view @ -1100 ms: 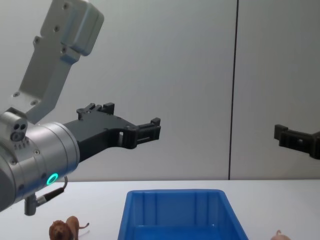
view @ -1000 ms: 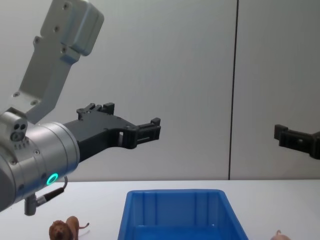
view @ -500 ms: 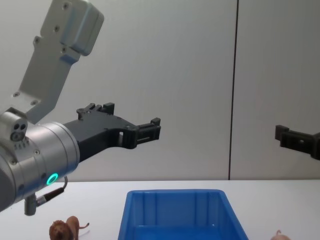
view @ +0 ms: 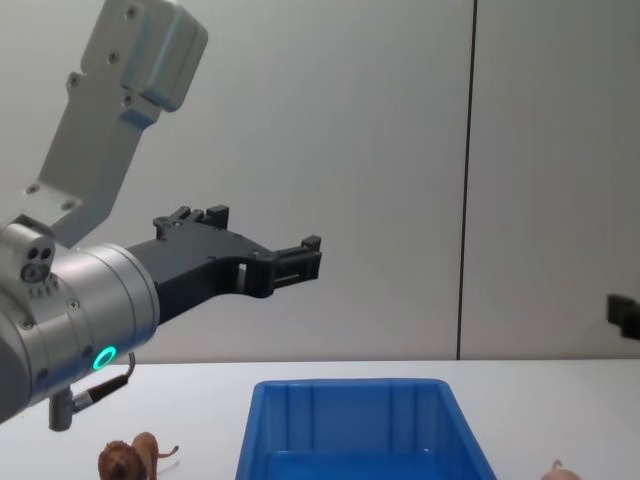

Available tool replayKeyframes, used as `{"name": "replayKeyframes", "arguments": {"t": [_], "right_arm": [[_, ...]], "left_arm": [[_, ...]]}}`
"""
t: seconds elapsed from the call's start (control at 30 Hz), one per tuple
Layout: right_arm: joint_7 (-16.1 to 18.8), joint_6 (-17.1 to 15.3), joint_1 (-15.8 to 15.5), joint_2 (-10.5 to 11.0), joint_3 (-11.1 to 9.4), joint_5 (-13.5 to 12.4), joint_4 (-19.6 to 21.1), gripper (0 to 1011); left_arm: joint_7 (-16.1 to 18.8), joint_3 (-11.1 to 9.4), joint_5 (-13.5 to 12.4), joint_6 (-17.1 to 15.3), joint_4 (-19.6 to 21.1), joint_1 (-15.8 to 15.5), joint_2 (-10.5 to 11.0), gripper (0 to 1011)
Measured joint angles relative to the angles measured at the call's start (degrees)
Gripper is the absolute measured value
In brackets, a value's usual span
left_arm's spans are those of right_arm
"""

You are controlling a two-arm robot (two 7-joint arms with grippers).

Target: Pick up the two dolls from the table and place them into the box.

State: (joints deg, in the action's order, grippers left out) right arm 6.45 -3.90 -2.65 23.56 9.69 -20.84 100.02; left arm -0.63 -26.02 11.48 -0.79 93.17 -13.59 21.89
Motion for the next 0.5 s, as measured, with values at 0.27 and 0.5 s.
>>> {"name": "replayKeyframes", "arguments": {"t": [0.27, 0.5], "right_arm": [[1.83, -2.51, -0.60, 2.35, -1.53, -0.89, -1.56, 1001], [4.40, -5.47, -0.62, 4.08, -2.34, -0.57, -3.71, 1001]], "left_arm": [[0.00, 0.00, 0.00, 0.00, 0.00, 0.00, 0.00, 1001], [0.00, 0.00, 0.00, 0.00, 0.00, 0.00, 0.00, 1001]]}}
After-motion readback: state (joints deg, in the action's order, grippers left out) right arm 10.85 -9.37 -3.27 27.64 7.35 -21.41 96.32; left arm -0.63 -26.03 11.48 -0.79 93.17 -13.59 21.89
